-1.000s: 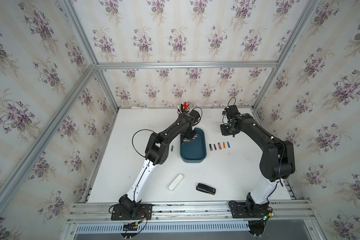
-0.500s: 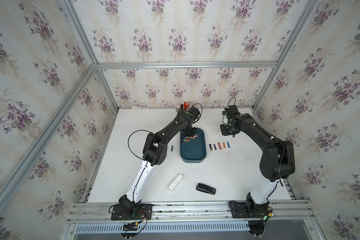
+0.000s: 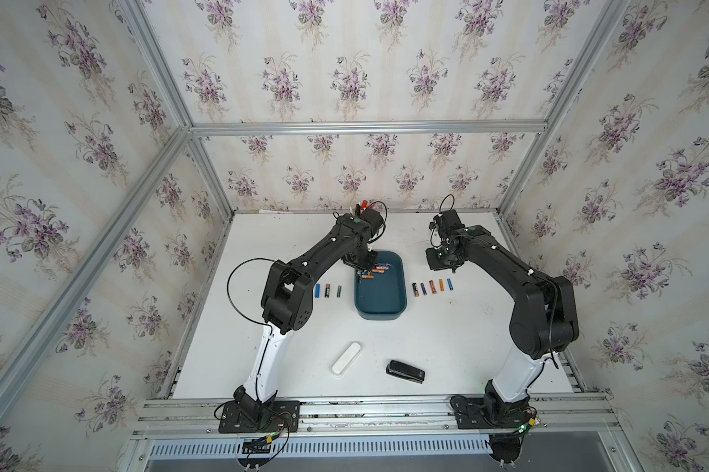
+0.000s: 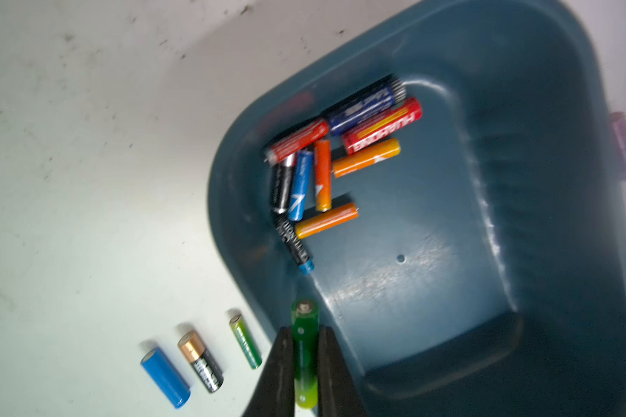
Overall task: Take the batteries out of the storage box
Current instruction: Pick up the battery from the storage box, then place the battery at the center of the board.
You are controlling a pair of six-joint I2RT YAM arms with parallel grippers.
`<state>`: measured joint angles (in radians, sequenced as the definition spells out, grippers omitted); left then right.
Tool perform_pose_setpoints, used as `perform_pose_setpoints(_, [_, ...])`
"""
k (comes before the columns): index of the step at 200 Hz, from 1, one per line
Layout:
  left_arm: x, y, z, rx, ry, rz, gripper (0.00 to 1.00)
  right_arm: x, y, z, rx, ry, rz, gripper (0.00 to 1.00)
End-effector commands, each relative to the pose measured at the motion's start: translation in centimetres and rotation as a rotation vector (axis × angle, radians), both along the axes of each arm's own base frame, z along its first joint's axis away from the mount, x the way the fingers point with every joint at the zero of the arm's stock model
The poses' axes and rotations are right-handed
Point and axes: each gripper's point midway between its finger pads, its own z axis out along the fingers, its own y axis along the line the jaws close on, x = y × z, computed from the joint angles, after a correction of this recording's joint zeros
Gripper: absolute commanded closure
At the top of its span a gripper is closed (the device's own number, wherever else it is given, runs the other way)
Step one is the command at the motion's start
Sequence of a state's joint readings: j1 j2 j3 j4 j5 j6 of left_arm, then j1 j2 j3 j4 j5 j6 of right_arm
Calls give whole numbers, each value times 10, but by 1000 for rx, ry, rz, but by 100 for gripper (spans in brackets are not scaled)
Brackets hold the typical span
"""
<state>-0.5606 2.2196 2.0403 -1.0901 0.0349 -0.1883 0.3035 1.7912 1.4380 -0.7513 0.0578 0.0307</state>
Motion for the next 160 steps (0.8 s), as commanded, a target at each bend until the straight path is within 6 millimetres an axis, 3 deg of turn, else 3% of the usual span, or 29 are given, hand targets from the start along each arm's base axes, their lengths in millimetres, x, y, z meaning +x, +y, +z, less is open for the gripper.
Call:
perform_pose_setpoints(1, [0, 30, 6, 19, -18, 85, 88, 4, 9, 3, 19, -16, 2, 72])
perform_pose_setpoints(49, [-11, 115, 8, 28, -18, 261, 88, 5, 18, 6, 10, -17, 18, 72])
perform_pose_setpoints(88, [-22, 166, -13, 33, 38, 405, 87, 7, 21, 6, 3, -13, 22, 72])
perform_pose_setpoints(115, [-27, 175, -32, 23, 80, 443, 87, 9, 21, 5, -5, -9, 25, 72])
perform_pose_setpoints(160, [-26, 167, -55, -9, 129, 444, 87, 11, 21, 4, -16, -3, 29, 72])
